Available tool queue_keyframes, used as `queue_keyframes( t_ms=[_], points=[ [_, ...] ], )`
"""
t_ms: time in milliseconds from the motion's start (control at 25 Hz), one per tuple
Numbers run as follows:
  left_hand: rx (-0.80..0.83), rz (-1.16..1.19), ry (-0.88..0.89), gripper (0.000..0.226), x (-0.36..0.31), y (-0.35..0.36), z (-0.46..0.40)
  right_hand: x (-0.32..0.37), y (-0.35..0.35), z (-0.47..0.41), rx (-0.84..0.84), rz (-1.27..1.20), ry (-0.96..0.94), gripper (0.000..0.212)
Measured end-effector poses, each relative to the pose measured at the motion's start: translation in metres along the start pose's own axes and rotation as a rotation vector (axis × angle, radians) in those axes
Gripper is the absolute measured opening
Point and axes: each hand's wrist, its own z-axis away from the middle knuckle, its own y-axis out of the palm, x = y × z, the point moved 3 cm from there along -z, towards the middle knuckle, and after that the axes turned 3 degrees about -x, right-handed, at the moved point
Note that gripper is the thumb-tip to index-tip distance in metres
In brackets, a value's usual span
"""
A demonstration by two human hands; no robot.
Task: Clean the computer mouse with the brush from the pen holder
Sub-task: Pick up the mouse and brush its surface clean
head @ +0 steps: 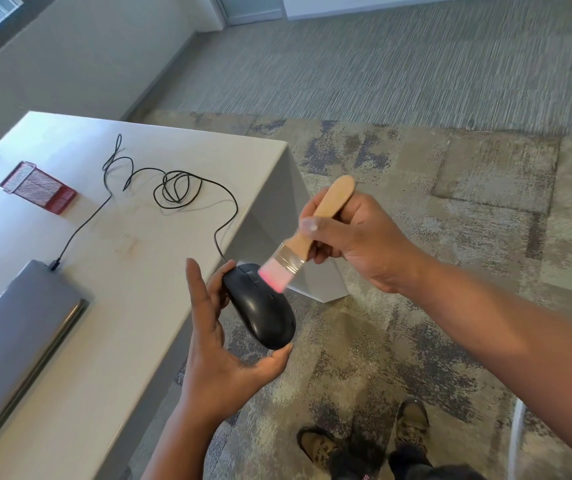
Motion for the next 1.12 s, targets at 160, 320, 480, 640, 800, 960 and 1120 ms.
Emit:
queue_keyframes(
  t_ms=[160,320,480,640,800,960,1120],
  points=[
    [0.022,-0.026,0.0,0.154,-0.001,0.002,-0.001,-0.002,0.021,0.001,0.014,0.042,-0.112,0.004],
    [0.019,-0.028,-0.014,0.153,-0.003,0.001,0.0,-0.002,0.021,0.005,0.089,0.079,0.002,0.004],
    [0.027,-0.037,-0.054,0.155,-0.005,-0.001,0.001,-0.001,0.016,0.01,0.224,0.171,0.092,0.005],
    [0.055,-0.076,-0.072,0.158,-0.009,0.001,0.0,0.005,0.025,0.009,0.1,0.149,-0.005,0.005],
    [0.046,-0.119,-0.094,0.165,-0.015,0.006,0.001,0.006,0.052,0.011,-0.055,0.469,-0.229,0.008],
    [0.033,-0.132,-0.134,0.166,-0.017,0.005,0.002,0.01,0.065,0.014,-0.003,0.615,-0.27,0.008],
    [0.021,-0.136,-0.145,0.167,-0.017,0.004,0.001,0.004,0.072,0.021,0.09,0.705,-0.184,0.005]
  ],
)
